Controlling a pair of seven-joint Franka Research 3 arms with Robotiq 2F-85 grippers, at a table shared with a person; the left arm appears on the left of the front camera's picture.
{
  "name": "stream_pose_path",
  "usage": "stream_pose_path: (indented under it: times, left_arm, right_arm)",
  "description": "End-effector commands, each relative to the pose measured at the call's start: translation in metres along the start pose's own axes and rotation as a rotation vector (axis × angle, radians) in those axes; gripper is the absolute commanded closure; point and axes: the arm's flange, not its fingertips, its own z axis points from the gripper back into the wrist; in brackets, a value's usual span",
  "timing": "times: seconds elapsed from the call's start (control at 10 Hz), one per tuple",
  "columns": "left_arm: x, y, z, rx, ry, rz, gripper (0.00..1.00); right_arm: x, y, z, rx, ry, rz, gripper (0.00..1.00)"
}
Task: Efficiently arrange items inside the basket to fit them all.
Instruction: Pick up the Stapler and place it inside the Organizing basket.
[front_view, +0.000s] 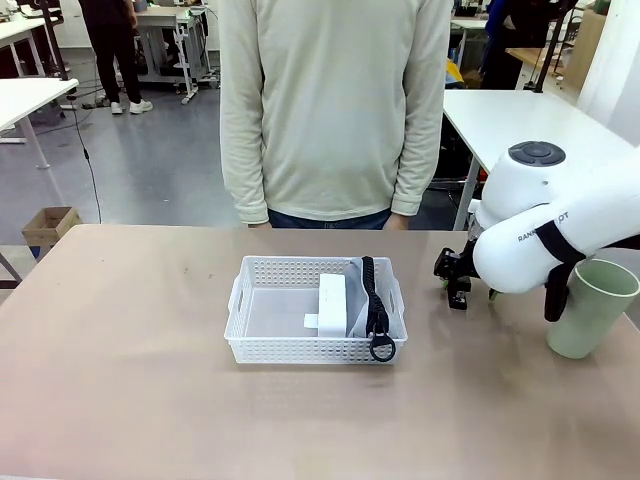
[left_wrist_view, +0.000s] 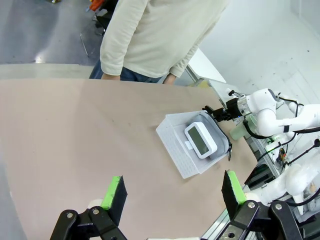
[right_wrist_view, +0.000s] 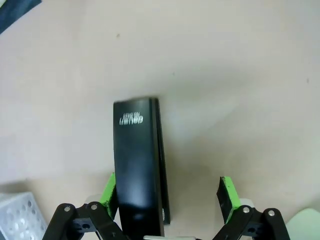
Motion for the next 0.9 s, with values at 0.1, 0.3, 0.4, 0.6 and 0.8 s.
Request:
stream_pose_path:
  times: [0.1,0.3,0.4,0.6,0.8]
  left_arm:
    - [-0.0008,-0.0019,0.0016,-0.013,-0.011,-0.003,0.0]
    - [-0.0008,-0.0019,0.0016,-0.013,-0.011,-0.003,0.0]
    - [-0.0008,-0.0019,0.0016,-0.013,-0.011,-0.003,0.0]
    - [-0.0008,-0.0019,0.0016,-0.013,-0.011,-0.003,0.0]
    - [-0.0008,-0.0019,0.0016,-0.013,-0.011,-0.003,0.0]
  right_arm:
    - [0.0033,0.0203,-0.0102,0.001,-0.031,-0.023,0.0]
    - [0.0026,0.0244,-0.0147,-0.007,-0.008,-0.006,0.0]
    - [0.0024,0.0254,-0.0158,-0.009,-0.002,-0.001,0.0]
    - [0.0023,0.0255,-0.0114,0.005,0.022,0.018,0.0]
    - [0.0018,0.0262,-0.0093,0.004,0.043,0.039,0.56]
